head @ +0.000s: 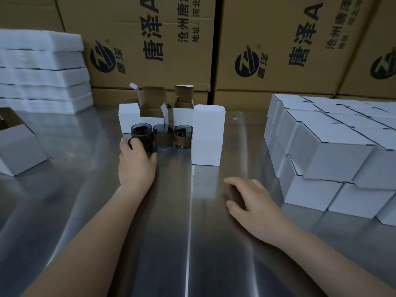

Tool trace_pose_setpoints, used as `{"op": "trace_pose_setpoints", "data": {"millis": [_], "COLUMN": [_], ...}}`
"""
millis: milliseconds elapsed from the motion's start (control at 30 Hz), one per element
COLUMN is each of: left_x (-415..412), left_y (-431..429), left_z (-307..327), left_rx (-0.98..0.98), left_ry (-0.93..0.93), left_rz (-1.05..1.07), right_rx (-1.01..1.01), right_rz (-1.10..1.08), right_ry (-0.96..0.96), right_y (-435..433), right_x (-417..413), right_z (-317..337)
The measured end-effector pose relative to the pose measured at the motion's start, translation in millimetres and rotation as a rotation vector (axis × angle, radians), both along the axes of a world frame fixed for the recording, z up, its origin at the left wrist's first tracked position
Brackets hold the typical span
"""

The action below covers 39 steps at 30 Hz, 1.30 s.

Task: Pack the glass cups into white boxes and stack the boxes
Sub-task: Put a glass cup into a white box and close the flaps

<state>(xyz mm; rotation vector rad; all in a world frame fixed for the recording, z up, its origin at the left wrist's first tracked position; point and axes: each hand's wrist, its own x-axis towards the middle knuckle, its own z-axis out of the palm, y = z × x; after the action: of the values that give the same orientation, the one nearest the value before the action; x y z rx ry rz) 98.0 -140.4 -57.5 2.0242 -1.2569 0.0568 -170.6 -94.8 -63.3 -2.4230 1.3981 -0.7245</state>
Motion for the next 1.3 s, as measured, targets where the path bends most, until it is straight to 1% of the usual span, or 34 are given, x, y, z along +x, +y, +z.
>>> {"op": "trace_pose_setpoints", "data": {"millis": [167, 300, 400, 500, 600, 700, 767, 833, 900, 1033, 1133, 1300], "left_x": [-8.1, -31.4, -56.6, -86.9, -115.0, -135.2, -142.0, -143.1, -141.7, -142.2, -144.2, -141.2], "left_y": [8.8, 23.8, 35.9, 50.9, 65.2, 73.1, 74.7, 73.8, 71.7, 69.1, 68.1, 66.2], "left_z": [5.0, 15.8, 26.6, 35.1, 37.6, 32.9, 27.1, 21.1, 14.7, 5.0, 2.1, 0.8], "left_rx": [-0.122, -0.267, -0.334, -0.357, -0.362, -0.332, -0.32, -0.341, -0.365, -0.478, -0.552, -0.571], "left_ry": [0.038, 0.013, 0.01, -0.023, -0.084, -0.149, -0.149, -0.109, -0.073, -0.146, -0.194, -0.191], "left_rz": [-0.071, -0.152, -0.204, -0.291, -0.404, -0.503, -0.562, -0.609, -0.649, -0.704, -0.741, -0.83], "right_rx": [0.011, 0.031, 0.059, 0.116, 0.241, 0.432, 0.573, 0.665, 0.704, 0.712, 0.711, 0.688], "right_rz": [0.018, 0.009, -0.035, -0.082, -0.061, 0.0, 0.053, 0.081, 0.073, -0.011, -0.011, -0.048], "right_ry": [-0.037, -0.136, -0.317, -0.569, -0.813, -0.987, -1.069, -1.106, -1.137, -1.161, -1.176, -1.225], "right_y": [0.3, -0.5, -1.3, 1.2, 6.2, 10.7, 12.3, 12.7, 12.0, 10.0, 8.5, 5.0], "right_x": [-1.4, -3.3, -3.4, -2.2, -0.9, -2.1, -4.9, -7.7, -7.7, -4.6, -3.8, -7.4], "right_z": [-0.1, -3.6, -1.9, 5.5, 15.2, 22.8, 25.1, 27.2, 27.8, 26.1, 25.1, 23.3]}}
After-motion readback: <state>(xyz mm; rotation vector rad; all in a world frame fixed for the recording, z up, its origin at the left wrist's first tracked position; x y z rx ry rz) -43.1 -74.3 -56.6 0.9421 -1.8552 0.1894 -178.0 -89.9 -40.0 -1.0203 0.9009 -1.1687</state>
